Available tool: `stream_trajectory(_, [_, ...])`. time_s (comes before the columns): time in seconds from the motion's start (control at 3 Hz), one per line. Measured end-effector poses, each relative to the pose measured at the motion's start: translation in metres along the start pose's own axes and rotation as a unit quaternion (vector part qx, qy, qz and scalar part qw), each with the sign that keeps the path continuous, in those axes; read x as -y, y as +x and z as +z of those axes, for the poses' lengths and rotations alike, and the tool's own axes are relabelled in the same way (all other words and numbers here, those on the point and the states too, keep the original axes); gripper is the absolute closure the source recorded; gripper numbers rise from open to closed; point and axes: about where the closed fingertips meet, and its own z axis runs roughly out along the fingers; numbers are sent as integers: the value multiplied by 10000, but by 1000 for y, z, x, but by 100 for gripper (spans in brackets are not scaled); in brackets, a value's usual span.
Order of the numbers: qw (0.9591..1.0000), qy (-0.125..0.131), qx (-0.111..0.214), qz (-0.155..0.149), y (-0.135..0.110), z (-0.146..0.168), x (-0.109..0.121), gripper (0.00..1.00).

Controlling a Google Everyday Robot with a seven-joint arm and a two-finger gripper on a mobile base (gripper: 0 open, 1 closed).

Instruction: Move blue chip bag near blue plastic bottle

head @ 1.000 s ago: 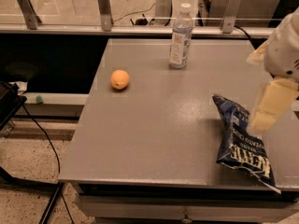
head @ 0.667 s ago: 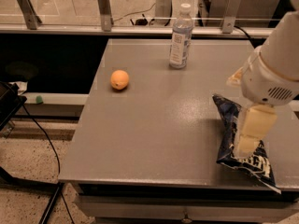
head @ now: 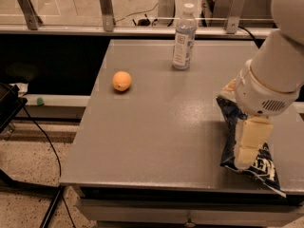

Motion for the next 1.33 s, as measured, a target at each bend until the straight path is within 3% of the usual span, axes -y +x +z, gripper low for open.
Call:
stream_trajectory(0.33, [9992,133,-79,-380,9,12,2,13])
stream_trajectory(0.67, [9949,270,-43,-968,15,22,3,35])
stream_trajectory(1.33, [9892,457,384,-1342,17,11,10,82])
